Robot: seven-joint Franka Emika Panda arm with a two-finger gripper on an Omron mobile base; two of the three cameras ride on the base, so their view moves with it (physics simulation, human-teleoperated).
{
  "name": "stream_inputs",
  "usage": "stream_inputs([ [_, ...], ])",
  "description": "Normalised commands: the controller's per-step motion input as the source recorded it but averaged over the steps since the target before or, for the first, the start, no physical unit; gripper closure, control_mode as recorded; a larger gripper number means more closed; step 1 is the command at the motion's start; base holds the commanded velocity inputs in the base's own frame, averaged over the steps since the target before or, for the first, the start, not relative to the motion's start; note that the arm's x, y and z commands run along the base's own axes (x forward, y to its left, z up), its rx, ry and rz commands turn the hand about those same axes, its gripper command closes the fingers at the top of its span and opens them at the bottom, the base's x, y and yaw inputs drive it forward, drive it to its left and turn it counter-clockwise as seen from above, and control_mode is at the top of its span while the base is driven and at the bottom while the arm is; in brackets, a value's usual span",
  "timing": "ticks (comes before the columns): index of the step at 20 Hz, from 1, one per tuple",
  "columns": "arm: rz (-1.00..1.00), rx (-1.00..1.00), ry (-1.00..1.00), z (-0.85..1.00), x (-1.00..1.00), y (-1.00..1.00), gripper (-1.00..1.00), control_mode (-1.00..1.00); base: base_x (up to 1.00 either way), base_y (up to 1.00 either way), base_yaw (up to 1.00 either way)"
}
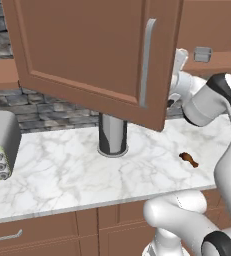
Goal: Retrieve the tupperware from the cabinet, then place the raw meat into the tupperware to avoid contamination.
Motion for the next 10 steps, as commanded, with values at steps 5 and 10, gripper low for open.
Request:
stream_inputs([
  [5, 0.00, -0.01, -0.05, 0.03, -0.33, 0.57, -1.00, -1.00, 0.00, 0.00, 0.00],
  [10, 0.00, -0.03, -0.02, 0.00, -0.22, 0.62, -1.00, -1.00, 0.00, 0.00, 0.00],
])
